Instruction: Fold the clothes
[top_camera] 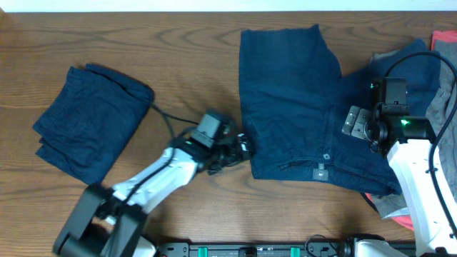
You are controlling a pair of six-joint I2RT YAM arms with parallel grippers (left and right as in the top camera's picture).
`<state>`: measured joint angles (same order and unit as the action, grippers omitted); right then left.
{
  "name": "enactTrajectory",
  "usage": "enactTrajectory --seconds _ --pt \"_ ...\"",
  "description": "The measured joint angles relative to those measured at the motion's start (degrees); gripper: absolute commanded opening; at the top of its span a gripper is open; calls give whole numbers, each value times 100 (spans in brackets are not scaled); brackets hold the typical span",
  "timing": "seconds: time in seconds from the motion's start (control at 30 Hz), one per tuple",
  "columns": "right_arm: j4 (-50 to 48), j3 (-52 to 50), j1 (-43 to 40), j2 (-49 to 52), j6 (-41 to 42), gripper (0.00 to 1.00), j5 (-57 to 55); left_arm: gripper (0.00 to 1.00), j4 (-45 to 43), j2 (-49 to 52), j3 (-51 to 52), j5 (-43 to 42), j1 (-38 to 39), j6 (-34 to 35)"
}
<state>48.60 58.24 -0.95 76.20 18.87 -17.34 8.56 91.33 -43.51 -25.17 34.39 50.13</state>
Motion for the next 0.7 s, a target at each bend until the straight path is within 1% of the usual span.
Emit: enactTrajectory --seconds 0.03,0.07,0.13,0.17,0.23,0.33,0.43,0.53,0.63,0.7 --pt "-2 0 0 0 0 99 0 97 -210 111 9 7 140 120" --pt "0 0 0 0 0 99 0 92 -424 214 9 2 264 221" --pt "2 0 0 0 0 99 0 76 -807 378 9 7 481 378" --pt "2 -2 0 0 0 99 0 62 -997 457 9 -2 592 428" --pt "7 0 0 0 0 99 0 41 -1235 570 9 0 748 503" --pt "26 0 0 0 0 99 0 6 -1283 632 11 4 833 579" --pt "72 0 0 0 0 99 0 6 -1137 629 9 -2 774 525" --pt "90 0 0 0 0 99 0 6 -667 564 9 -22 568 289" --pt "92 -2 0 0 0 99 0 6 219 240 -20 -28 79 -271" --pt "90 0 0 0 0 99 0 6 1001 -120 -116 52 -487 -743"
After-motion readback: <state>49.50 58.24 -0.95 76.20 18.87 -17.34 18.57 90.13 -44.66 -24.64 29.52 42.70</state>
